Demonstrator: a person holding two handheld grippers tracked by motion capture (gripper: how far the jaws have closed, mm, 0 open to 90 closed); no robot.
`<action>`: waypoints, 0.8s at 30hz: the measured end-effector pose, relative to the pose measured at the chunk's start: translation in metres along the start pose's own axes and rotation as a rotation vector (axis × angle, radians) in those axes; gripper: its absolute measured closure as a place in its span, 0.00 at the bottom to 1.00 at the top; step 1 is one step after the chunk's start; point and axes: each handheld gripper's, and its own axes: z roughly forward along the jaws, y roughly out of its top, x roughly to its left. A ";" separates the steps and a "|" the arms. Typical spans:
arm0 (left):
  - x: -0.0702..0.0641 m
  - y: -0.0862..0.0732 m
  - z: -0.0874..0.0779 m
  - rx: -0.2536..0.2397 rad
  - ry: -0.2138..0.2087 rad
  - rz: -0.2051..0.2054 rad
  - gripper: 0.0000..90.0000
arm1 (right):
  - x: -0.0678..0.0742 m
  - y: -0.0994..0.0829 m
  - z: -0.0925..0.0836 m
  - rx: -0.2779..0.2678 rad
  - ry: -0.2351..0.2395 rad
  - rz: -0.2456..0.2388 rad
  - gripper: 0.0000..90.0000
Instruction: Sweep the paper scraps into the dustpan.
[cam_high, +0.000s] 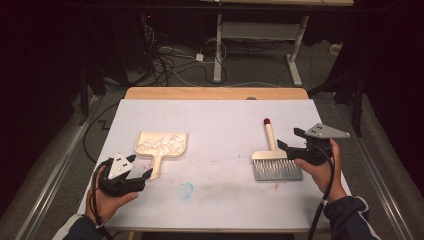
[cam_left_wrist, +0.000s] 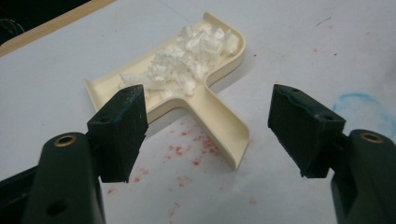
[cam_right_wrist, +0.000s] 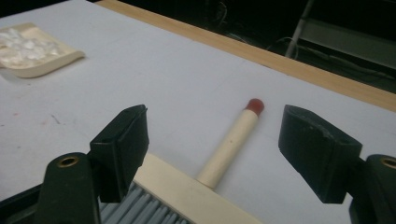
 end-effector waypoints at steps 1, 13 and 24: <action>0.000 -0.001 0.000 0.002 -0.002 0.001 0.30 | 0.001 -0.001 0.001 0.002 -0.018 -0.009 0.30; -0.011 0.002 0.006 -0.004 -0.005 0.056 0.24 | 0.006 -0.003 0.007 0.002 -0.030 -0.008 0.29; -0.015 0.005 0.009 -0.037 -0.013 0.085 0.23 | 0.013 -0.002 0.010 0.002 -0.013 0.001 0.28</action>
